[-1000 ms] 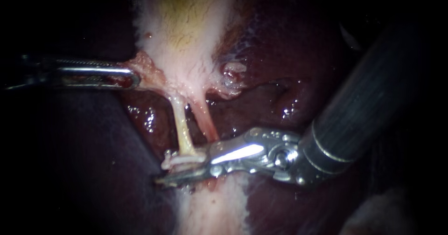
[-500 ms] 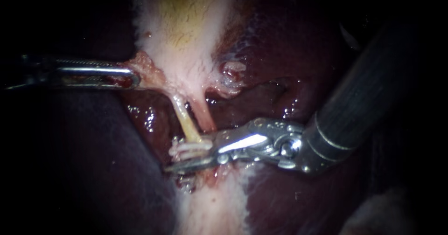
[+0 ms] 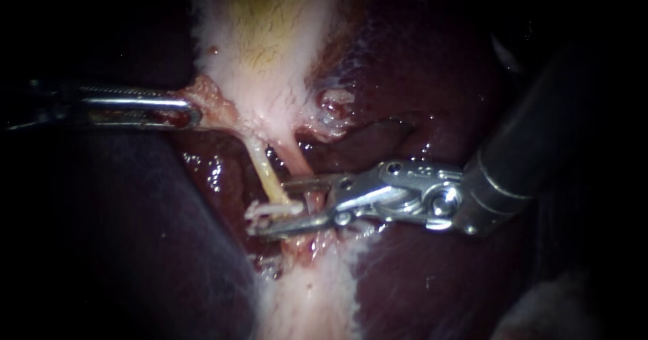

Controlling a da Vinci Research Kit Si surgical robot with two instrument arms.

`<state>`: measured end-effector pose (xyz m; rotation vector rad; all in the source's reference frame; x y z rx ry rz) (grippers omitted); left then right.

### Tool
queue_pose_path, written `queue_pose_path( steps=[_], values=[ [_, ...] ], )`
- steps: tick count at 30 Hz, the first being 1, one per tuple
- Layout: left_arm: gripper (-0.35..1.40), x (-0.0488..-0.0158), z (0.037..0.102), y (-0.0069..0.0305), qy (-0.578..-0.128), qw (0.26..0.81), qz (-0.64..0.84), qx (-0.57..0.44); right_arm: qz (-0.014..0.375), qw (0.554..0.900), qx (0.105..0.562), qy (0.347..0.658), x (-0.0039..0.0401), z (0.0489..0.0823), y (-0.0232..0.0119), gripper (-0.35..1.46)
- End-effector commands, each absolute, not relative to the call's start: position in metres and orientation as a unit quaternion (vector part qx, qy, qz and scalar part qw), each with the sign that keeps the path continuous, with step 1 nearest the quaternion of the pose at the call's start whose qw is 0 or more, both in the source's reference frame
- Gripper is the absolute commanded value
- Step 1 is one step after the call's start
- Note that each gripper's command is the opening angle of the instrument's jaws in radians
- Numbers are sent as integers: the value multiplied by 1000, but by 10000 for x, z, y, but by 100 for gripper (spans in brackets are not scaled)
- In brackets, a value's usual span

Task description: Going back second clip left tube

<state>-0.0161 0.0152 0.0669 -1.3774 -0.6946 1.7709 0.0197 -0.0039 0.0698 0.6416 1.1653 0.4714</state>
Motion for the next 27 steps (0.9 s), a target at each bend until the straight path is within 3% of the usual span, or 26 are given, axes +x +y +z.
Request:
queue_pose_path(
  steps=[1, 6, 12, 19, 27],
  values=[
    [-35, -161, 669, 152, -273, 386, 696, -541, 214, 763, 290, 537, 192, 696, -37, 50],
    [-35, -160, 669, 152, -273, 386, 696, -541, 192, 776, 242, 550, 159, 678, -24, 50],
    [-35, -159, 669, 152, -273, 386, 696, -541, 170, 784, 215, 557, 109, 653, -3, 50],
    [-35, -160, 669, 152, -273, 386, 696, -541, 134, 787, 203, 567, 59, 641, 2, 50],
    [-35, -160, 669, 152, -273, 386, 696, -541, 120, 789, 199, 569, 39, 636, 6, 50]
  ],
)
